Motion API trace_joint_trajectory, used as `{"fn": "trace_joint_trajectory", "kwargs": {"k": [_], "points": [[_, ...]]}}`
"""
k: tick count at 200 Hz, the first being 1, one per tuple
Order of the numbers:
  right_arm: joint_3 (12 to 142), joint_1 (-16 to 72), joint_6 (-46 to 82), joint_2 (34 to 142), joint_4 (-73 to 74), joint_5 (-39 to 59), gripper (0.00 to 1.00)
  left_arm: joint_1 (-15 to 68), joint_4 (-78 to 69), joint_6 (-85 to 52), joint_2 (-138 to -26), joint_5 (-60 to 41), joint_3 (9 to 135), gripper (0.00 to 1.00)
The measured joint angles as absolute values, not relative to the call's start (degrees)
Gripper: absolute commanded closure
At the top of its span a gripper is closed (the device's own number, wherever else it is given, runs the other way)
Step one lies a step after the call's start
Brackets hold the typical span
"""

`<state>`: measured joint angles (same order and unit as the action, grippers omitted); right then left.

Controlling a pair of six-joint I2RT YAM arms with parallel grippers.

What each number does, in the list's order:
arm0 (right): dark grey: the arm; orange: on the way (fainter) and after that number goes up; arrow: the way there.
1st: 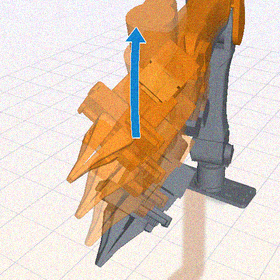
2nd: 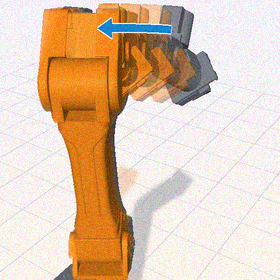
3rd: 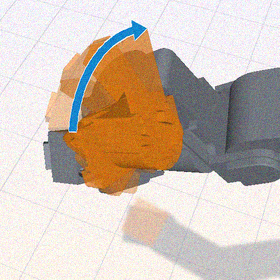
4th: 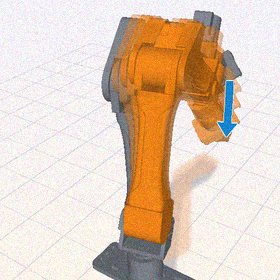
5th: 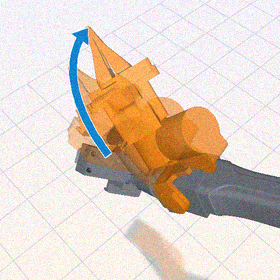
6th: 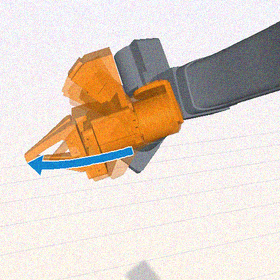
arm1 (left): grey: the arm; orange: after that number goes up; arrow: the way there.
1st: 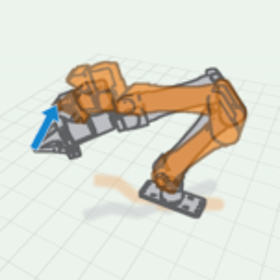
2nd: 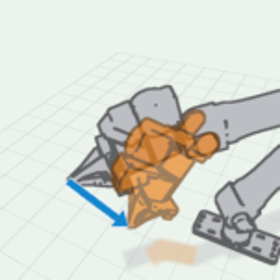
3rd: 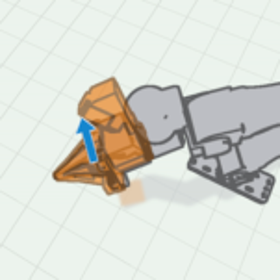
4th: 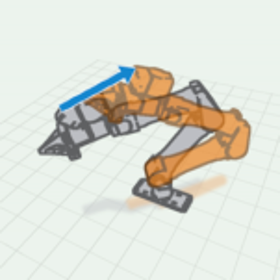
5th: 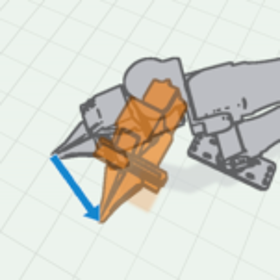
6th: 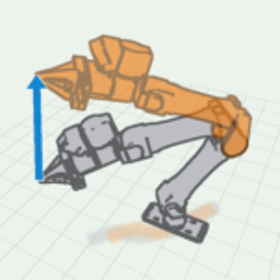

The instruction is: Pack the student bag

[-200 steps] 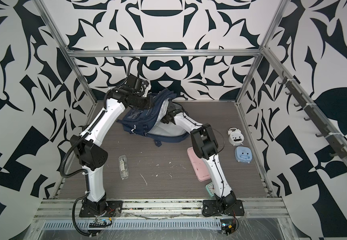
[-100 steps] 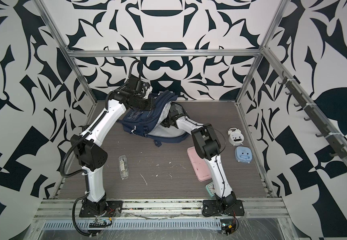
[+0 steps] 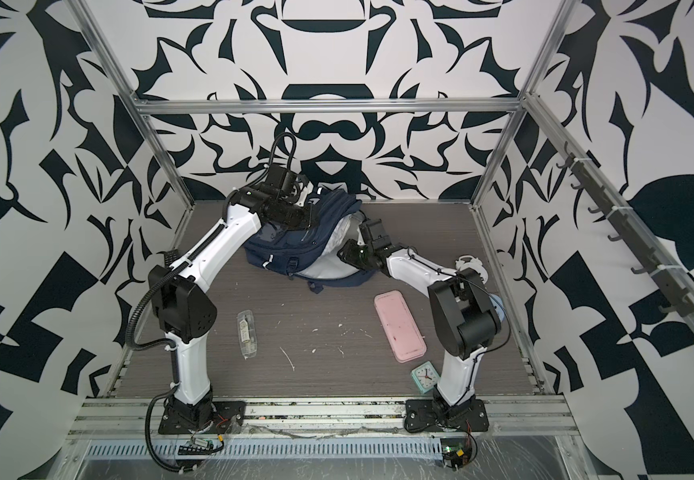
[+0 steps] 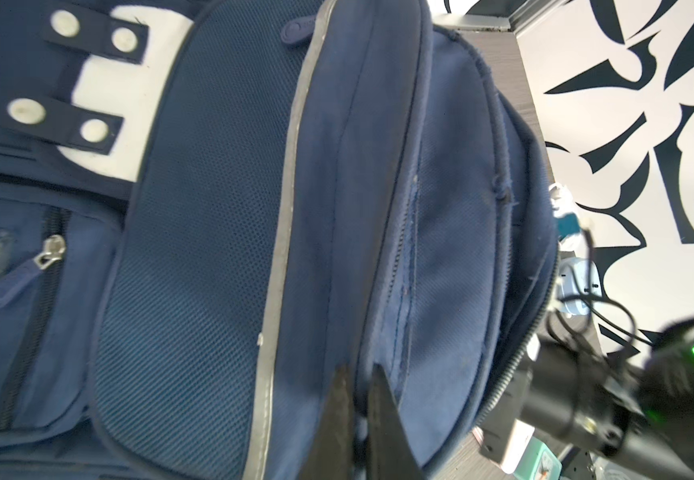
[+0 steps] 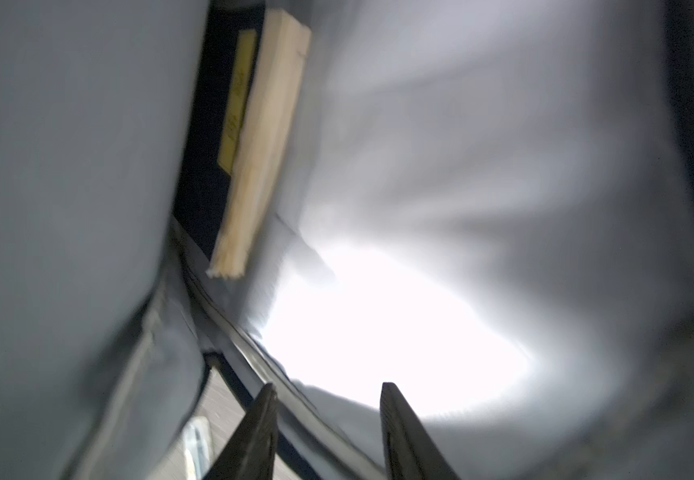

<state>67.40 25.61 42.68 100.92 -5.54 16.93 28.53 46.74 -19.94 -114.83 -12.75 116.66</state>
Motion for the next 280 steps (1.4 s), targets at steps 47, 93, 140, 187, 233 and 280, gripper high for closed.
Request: {"fn": "trace_joint_trajectory", "kwargs": {"k": [47,93,140,187,233,280], "points": [[60.0,25.5,37.2,89.1,-13.2,11.6,0.56,32.2,45.8,-20.2,-117.6,-11.2,116.2,1.00],[59.0,25.6,33.9,83.5,-16.7,9.1,0.53,36.4,44.4,-20.9,-123.4,-10.7,115.7,0.93],[58.3,27.0,32.5,82.9,-18.8,8.2,0.51,37.2,41.8,-21.4,-123.4,-11.4,110.7,0.61],[58.3,30.6,31.7,84.3,-18.9,7.9,0.52,32.4,36.6,-23.1,-110.9,-11.6,94.9,0.42],[60.0,34.2,31.7,92.1,-17.9,8.3,0.57,25.8,29.6,-26.7,-97.3,-11.7,76.8,0.42],[62.2,36.7,32.1,96.6,-17.5,9.0,0.59,20.9,23.7,-31.0,-95.6,-13.6,62.6,0.37]]}}
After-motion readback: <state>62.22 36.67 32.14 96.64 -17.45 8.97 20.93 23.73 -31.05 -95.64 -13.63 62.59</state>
